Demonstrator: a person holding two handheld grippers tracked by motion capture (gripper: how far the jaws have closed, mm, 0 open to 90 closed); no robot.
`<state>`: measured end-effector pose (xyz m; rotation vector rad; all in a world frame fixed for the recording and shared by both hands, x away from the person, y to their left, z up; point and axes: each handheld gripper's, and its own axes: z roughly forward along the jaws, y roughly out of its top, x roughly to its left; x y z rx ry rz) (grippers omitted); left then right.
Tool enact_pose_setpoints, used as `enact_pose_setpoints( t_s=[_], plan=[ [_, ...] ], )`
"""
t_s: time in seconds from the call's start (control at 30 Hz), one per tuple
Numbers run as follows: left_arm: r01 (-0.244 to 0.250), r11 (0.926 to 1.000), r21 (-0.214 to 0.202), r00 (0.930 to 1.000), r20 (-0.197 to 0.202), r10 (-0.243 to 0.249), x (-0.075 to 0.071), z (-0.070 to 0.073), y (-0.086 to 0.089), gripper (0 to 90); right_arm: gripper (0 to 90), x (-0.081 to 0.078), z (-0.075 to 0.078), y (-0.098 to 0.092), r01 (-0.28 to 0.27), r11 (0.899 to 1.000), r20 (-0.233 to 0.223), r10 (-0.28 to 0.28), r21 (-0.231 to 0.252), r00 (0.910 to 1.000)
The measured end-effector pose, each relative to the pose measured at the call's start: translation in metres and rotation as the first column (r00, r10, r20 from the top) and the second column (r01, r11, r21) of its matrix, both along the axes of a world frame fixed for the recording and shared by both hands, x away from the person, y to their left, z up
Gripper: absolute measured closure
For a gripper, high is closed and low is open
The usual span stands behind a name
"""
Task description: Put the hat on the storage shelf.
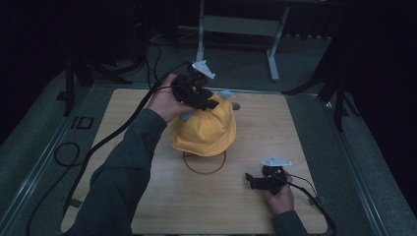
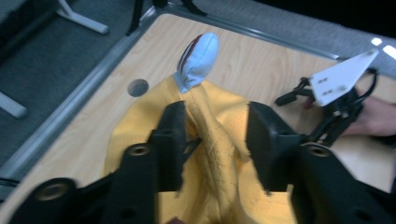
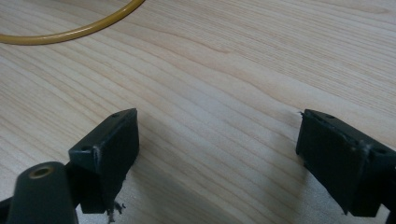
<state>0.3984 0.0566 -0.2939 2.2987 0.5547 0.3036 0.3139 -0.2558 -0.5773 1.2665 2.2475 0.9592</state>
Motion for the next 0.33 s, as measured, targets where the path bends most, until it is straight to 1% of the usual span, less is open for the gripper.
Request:
enact_pose_setpoints(
  t_s=[0.03,0.07,0.1,0.13,0.17,0.2,0.23,0.33],
  plan=[
    [0.000,1.0000,0.000,1.0000,0.000,0.000,0.000,0.000,0.000,53.6,13.1,0.000,0.000,0.000,0.000,1.000,0.000,0.000,0.000,1.0000],
    [-0.008,0.9999,-0.010,0.9999,-0.012,0.008,0.001,0.002,0.003,51.4,13.0,0.000,0.000,0.000,0.000,1.000,0.000,0.000,0.000,1.0000],
    [-0.015,0.9995,-0.027,0.9998,-0.015,0.014,0.001,0.003,0.006,49.5,13.1,0.000,0.000,0.000,0.000,1.000,0.000,0.000,0.000,1.0000],
    [-0.020,0.9987,-0.047,0.9997,-0.018,0.019,0.000,0.005,0.010,49.5,13.1,0.000,0.000,0.000,0.000,1.000,0.000,0.000,0.000,1.0000],
    [-0.020,0.9987,-0.047,0.9997,-0.018,0.019,0.000,0.005,0.010,48.4,13.1,0.000,0.000,0.000,0.000,1.000,0.000,0.000,0.000,1.0000],
    [-0.036,0.9963,-0.078,0.9993,-0.011,0.035,-0.001,0.007,0.019,48.4,13.1,0.000,0.000,0.000,0.000,1.000,0.000,0.000,-0.001,1.0000],
    [-0.043,0.9955,-0.084,0.9991,-0.007,0.043,-0.001,0.008,0.022,44.6,13.1,0.000,0.000,0.000,0.000,1.000,0.001,0.000,-0.001,1.0000],
    [-0.058,0.9931,-0.102,0.9983,-0.001,0.058,-0.004,0.010,0.031,42.7,13.1,0.000,0.000,0.000,0.000,1.000,0.001,0.000,-0.001,1.0000]
  ],
)
